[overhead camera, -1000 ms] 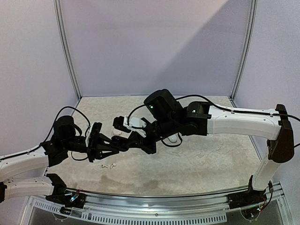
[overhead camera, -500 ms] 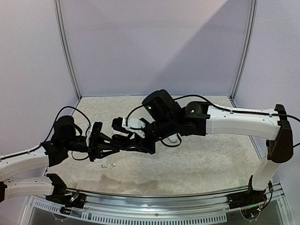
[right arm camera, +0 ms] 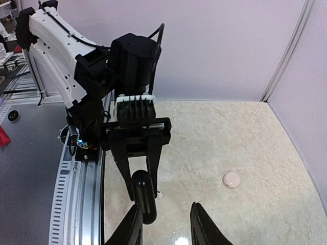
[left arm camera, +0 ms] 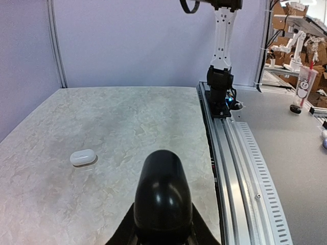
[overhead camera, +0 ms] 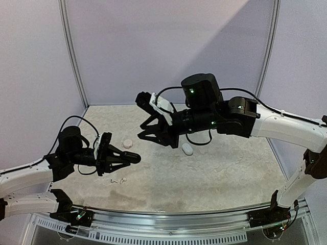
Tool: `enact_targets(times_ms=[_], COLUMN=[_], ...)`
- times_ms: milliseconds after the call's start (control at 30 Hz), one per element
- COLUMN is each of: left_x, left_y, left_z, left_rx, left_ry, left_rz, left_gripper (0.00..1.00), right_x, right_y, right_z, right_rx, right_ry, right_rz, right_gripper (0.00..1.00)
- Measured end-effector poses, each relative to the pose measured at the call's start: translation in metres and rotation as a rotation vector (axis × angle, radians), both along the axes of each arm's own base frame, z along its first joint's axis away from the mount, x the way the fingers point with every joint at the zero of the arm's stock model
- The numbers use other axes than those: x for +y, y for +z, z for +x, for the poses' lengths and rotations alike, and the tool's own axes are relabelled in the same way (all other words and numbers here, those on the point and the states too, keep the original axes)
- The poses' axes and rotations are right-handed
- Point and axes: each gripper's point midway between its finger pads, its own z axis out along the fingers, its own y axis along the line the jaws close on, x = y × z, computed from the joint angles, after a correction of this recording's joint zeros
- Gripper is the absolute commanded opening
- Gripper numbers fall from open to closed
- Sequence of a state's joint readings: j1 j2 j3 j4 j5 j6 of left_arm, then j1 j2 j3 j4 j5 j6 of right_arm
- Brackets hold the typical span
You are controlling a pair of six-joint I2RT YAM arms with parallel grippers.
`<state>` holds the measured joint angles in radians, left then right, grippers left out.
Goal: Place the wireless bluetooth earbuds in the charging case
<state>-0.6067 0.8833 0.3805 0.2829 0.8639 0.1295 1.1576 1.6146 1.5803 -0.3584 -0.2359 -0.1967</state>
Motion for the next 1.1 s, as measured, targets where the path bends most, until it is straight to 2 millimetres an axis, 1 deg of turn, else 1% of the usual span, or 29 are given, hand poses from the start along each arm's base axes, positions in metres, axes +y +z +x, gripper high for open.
enact_targets(times_ms=[67,100,133,200,233,267,333,400,433,467,500,567,600,700,767,800,967,1000,1067,1100], left_x=[0.000,0.000,0.000,0.001,0.001,0.001,0.001,0.001,0.001,0.001,0.001,0.001,0.001,0.001,0.001,0.001,0.001,0.001,0.001,0.001], left_y=[0.000,0.000,0.000,0.000,0.000,0.000,0.000,0.001,0.002,0.002,0.002,0.002,0.002,0.000,0.000,0.000,-0.002,-0.002,-0.003,-0.003], left_z=[0.000,0.000,0.001,0.003,0.004,0.005,0.006,0.005,0.005,0.005,0.005,0.005,0.005,0.002,0.002,0.001,-0.002,-0.002,-0.002,-0.002], left_rx=[0.000,-0.001,0.000,0.003,0.007,0.012,0.018,0.019,0.018,0.019,0.020,0.021,0.023,0.033,0.036,0.037,0.057,0.061,0.061,0.062], left_ry=[0.001,0.002,0.006,0.021,0.028,0.034,0.039,0.038,0.038,0.038,0.038,0.038,0.036,0.024,0.022,0.021,0.008,0.005,0.005,0.005], left_rz=[0.000,0.000,0.000,0.001,0.002,0.003,0.002,-0.002,-0.004,-0.005,-0.004,-0.005,-0.005,-0.001,0.001,0.001,0.004,0.005,0.005,0.005], left_gripper=[0.00,0.00,0.00,0.00,0.00,0.00,0.00,0.00,0.00,0.00,0.00,0.00,0.00,0.00,0.00,0.00,0.00,0.00,0.01,0.24], right_x=[0.002,0.003,0.006,0.015,0.020,0.025,0.030,0.030,0.030,0.032,0.033,0.035,0.036,0.039,0.040,0.040,0.039,0.039,0.039,0.039], right_y=[0.000,-0.005,-0.011,-0.027,-0.037,-0.046,-0.062,-0.073,-0.075,-0.077,-0.077,-0.082,-0.085,-0.094,-0.098,-0.099,-0.100,-0.100,-0.100,-0.099], right_z=[0.006,0.011,0.017,0.024,0.024,0.022,0.012,0.001,-0.002,-0.005,-0.007,-0.010,-0.010,-0.009,-0.009,-0.008,-0.010,-0.011,-0.011,-0.011], right_rx=[0.016,0.030,0.045,0.086,0.106,0.128,0.171,0.208,0.218,0.229,0.229,0.238,0.241,0.252,0.254,0.252,0.237,0.236,0.227,0.227], right_ry=[-0.038,-0.063,-0.091,-0.122,-0.111,-0.090,-0.033,0.020,0.035,0.053,0.066,0.087,0.091,0.093,0.093,0.094,0.113,0.118,0.123,0.122], right_rz=[0.009,0.001,-0.009,-0.032,-0.045,-0.057,-0.065,-0.074,-0.077,-0.077,-0.078,-0.083,-0.088,-0.101,-0.107,-0.109,-0.117,-0.119,-0.121,-0.123], right_gripper=[0.34,0.38,0.45,0.64,0.74,0.76,0.76,0.71,0.66,0.57,0.45,0.35,0.33,0.32,0.28,0.26,0.02,0.00,0.00,0.00])
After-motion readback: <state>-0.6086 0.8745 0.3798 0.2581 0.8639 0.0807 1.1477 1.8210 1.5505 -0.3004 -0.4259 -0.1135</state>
